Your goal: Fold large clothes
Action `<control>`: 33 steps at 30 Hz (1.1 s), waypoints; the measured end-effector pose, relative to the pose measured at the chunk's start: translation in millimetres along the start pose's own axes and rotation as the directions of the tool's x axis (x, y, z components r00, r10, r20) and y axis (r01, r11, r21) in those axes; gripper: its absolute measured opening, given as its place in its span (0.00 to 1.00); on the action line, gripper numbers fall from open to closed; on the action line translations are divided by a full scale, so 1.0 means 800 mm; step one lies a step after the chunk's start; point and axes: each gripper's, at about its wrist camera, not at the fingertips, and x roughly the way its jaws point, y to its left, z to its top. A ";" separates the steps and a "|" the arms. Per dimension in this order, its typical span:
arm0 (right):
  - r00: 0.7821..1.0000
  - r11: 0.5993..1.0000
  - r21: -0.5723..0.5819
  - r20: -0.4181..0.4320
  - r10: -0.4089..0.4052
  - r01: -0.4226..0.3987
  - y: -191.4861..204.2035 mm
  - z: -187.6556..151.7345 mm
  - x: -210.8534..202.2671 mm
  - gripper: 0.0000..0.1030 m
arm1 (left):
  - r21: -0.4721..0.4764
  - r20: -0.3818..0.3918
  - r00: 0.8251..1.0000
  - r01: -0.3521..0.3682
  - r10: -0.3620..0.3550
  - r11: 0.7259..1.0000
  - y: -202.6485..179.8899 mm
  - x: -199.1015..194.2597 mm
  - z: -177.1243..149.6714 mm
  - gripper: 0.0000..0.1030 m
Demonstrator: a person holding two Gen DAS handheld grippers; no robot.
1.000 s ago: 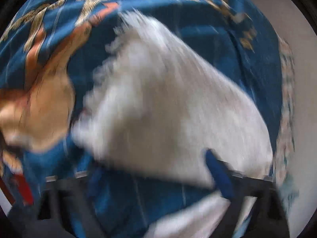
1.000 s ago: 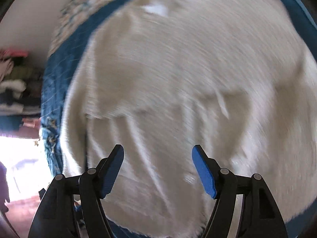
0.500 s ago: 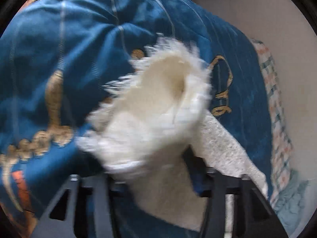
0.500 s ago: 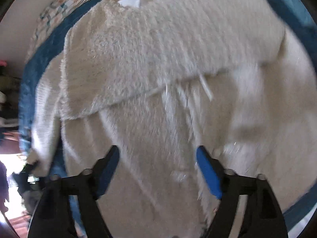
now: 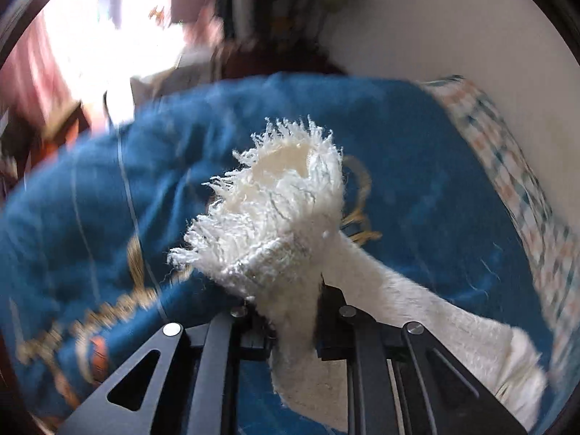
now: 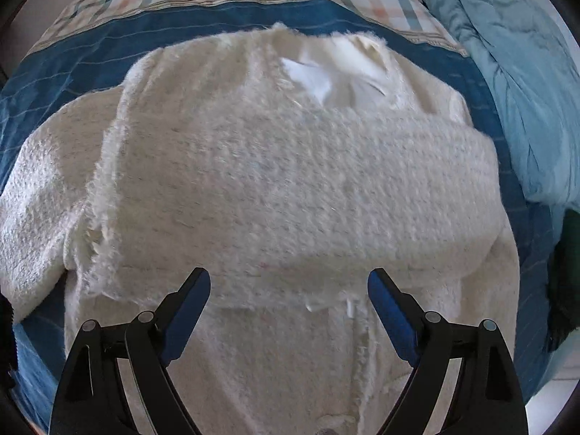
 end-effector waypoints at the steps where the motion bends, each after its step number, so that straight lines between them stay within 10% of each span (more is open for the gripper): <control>1: 1.000 1.000 -0.001 0.004 0.008 -0.008 0.001 0.000 -0.001 0.87 | 0.045 0.028 1.000 -0.011 0.010 0.999 -0.014 -0.014 0.001 0.12; 10: 0.994 0.983 0.155 -0.035 0.101 -0.094 -0.071 0.006 -0.002 0.87 | 0.432 0.097 0.980 0.118 -0.176 0.894 -0.173 -0.142 -0.042 0.11; 18: 0.995 0.930 0.367 -0.099 0.028 0.010 -0.266 -0.022 0.017 0.87 | 0.615 -0.210 0.888 0.445 -0.409 0.652 -0.397 -0.201 -0.212 0.11; 24: 0.988 0.878 0.472 -0.155 -0.006 0.079 -0.388 -0.054 0.042 0.87 | 0.669 -0.466 0.808 0.589 -0.361 0.453 -0.513 -0.196 -0.390 0.17; 26: 0.988 0.865 0.498 -0.154 0.019 0.061 -0.417 -0.063 0.048 0.87 | 0.716 -0.471 0.830 0.557 -0.297 0.420 -0.538 -0.196 -0.429 0.18; 29: 0.987 0.847 0.531 -0.142 0.068 0.018 -0.450 -0.073 0.052 0.87 | 0.723 -0.490 0.825 0.565 -0.282 0.399 -0.544 -0.195 -0.444 0.44; 31: 0.984 0.830 0.556 -0.119 0.135 -0.046 -0.469 -0.082 0.052 0.87 | 0.719 -0.489 0.822 0.569 -0.292 0.399 -0.537 -0.198 -0.442 0.90; 33: 0.977 0.826 0.558 -0.114 0.177 -0.085 -0.484 -0.089 0.050 0.87 | 0.723 -0.460 0.838 0.545 -0.292 0.424 -0.509 -0.201 -0.416 0.90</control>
